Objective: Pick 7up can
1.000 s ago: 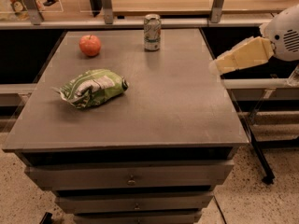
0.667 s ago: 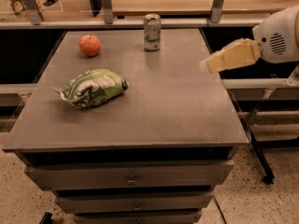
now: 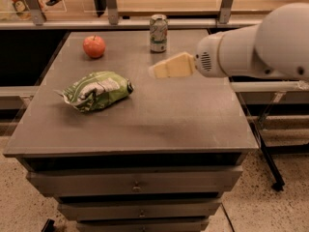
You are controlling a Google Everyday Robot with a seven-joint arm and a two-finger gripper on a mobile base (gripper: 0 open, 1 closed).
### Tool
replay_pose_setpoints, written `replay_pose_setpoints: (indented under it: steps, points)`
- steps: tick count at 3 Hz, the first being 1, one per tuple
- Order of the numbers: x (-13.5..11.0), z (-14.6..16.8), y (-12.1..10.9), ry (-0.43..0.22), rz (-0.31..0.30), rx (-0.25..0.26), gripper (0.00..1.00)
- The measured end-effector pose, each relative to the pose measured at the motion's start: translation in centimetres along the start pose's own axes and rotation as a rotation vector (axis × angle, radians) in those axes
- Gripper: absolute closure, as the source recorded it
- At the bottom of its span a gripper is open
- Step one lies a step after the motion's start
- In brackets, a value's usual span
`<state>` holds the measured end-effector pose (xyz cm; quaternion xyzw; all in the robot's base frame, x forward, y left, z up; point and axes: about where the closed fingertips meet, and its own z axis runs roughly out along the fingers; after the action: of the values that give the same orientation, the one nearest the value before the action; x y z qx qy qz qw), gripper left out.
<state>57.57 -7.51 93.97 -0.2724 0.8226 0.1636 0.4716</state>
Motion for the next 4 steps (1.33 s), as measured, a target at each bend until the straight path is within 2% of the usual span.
replay_pose_setpoints:
  steps: [1,2,4]
  points:
    - [-0.2,4.9,0.9,-0.042,0.032,0.022,0.00]
    - [-0.4,8.1,-0.4,-0.062,0.046,0.053,0.00]
    - [-0.3,10.9,-4.3,-0.065,0.050,0.096,0.00]
